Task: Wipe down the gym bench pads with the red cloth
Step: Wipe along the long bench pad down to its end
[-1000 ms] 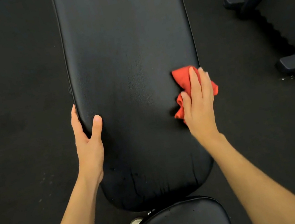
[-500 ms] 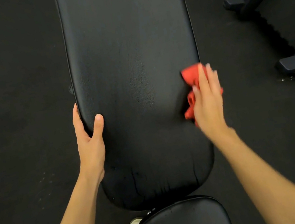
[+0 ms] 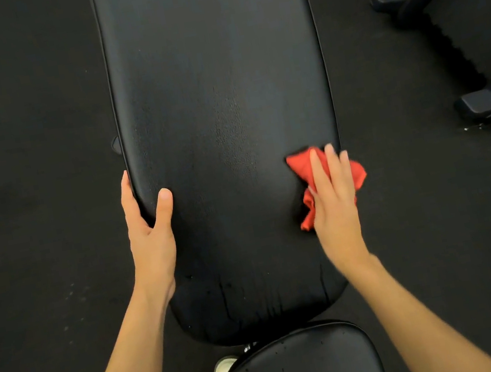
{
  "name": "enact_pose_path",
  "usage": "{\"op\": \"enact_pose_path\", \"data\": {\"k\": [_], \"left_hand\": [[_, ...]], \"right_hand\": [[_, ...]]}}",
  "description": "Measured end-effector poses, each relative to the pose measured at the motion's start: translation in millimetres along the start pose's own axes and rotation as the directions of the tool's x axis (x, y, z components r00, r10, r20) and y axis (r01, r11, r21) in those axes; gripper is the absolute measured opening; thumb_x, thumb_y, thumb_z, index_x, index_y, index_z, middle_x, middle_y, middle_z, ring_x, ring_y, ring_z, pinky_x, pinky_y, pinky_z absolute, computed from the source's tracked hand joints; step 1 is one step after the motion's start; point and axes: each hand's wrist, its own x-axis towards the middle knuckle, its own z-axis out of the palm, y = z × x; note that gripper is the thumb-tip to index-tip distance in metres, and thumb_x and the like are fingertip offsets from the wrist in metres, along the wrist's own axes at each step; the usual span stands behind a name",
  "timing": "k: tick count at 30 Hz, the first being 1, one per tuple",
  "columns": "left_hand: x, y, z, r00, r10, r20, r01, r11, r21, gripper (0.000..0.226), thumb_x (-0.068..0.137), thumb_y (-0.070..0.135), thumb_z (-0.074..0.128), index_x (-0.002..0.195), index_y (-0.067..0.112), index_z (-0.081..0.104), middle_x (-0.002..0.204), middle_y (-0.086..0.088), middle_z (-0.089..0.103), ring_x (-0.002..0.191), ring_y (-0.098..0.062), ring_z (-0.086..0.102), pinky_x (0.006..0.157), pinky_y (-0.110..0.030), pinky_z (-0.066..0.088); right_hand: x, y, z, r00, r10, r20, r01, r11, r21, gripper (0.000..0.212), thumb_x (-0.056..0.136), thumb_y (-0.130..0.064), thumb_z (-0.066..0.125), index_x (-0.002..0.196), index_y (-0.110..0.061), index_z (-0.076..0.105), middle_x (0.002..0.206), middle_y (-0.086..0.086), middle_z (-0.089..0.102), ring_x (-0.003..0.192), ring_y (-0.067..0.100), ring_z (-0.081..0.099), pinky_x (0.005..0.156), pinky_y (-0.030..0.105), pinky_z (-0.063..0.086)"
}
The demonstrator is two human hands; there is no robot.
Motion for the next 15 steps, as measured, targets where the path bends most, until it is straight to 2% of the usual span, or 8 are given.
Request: {"op": "enact_pose_path", "data": {"k": [1,4,5,7,9,10,11,15], "left_hand": [[-1,0,0,1.0,-0.001,-0.005,0.001,1.0,-0.002,0.065,0.097,0.046,0.06,0.15,0.055,0.024,0.151,0.027,0.037,0.136,0.003,0.039,0.105,-0.021,0.036],[-3,1,0,1.0,-0.004,-0.009,0.004,1.0,-0.01,0.064,0.097,0.045,0.06,0.149,0.055,0.025,0.151,0.026,0.037,0.136,0.003,0.039,0.105,-0.021,0.037],[-4,1,0,1.0,-0.005,-0.001,0.005,1.0,-0.01,0.064,0.097,0.044,0.06,0.15,0.055,0.025,0.152,0.025,0.037,0.137,0.003,0.039,0.107,-0.023,0.037],[-4,2,-2,1.0,-0.01,0.021,0.01,1.0,-0.001,0.064,0.098,0.042,0.06,0.15,0.055,0.024,0.151,0.028,0.036,0.138,0.001,0.038,0.111,-0.027,0.035],[-4,3,-4,0.999,-0.024,0.034,0.024,1.0,0.009,0.065,0.098,0.044,0.06,0.15,0.056,0.022,0.148,0.031,0.036,0.138,0.001,0.037,0.111,-0.028,0.034],[-4,3,-4,0.999,-0.029,0.037,0.028,1.0,0.01,0.066,0.097,0.045,0.06,0.15,0.056,0.022,0.15,0.03,0.035,0.138,0.001,0.036,0.111,-0.028,0.034],[-4,3,-4,0.999,-0.03,0.04,0.03,0.999,0.012,0.066,0.097,0.046,0.06,0.15,0.057,0.021,0.152,0.028,0.034,0.139,0.0,0.036,0.112,-0.028,0.034],[-4,3,-4,0.999,-0.035,0.04,0.034,0.999,0.015,0.068,0.097,0.046,0.06,0.152,0.054,0.02,0.158,0.022,0.03,0.143,-0.003,0.034,0.118,-0.036,0.032]], "right_hand": [[-22,4,1,0.999,0.036,0.025,-0.037,0.999,0.027,0.072,0.094,0.012,0.045,0.15,-0.026,0.02,0.161,-0.002,0.009,0.148,0.021,0.001,0.116,0.032,0.025],[-79,9,0,0.987,0.147,0.072,-0.152,0.985,0.075,0.075,0.094,0.013,0.048,0.151,-0.027,0.021,0.161,-0.01,0.007,0.148,0.015,0.0,0.106,0.008,0.03],[-91,11,-3,0.983,0.169,0.074,-0.175,0.981,0.079,0.073,0.094,0.012,0.048,0.15,-0.027,0.023,0.161,-0.012,0.009,0.148,0.014,0.003,0.104,0.007,0.032],[-91,12,-12,0.97,0.239,0.047,-0.243,0.957,0.155,0.068,0.094,0.009,0.049,0.147,-0.031,0.033,0.158,-0.008,0.022,0.146,0.026,0.021,0.1,0.017,0.044],[-61,9,-26,0.941,0.338,-0.009,-0.323,0.909,0.262,0.059,0.097,-0.004,0.05,0.142,-0.041,0.04,0.152,-0.003,0.037,0.128,0.046,0.045,0.096,0.042,0.051],[-38,6,-33,0.939,0.339,-0.056,-0.312,0.911,0.271,0.054,0.098,-0.012,0.052,0.141,-0.043,0.041,0.15,-0.003,0.041,0.121,0.047,0.051,0.093,0.054,0.049],[-13,2,-39,0.945,0.309,-0.107,-0.273,0.925,0.265,0.049,0.098,-0.017,0.053,0.14,-0.04,0.042,0.149,-0.004,0.042,0.123,0.041,0.052,0.095,0.057,0.046],[77,-13,-41,0.98,0.153,-0.127,-0.122,0.966,0.226,0.044,0.099,-0.029,0.047,0.143,-0.031,0.042,0.154,-0.001,0.033,0.145,0.017,0.023,0.116,0.023,0.023]]}}
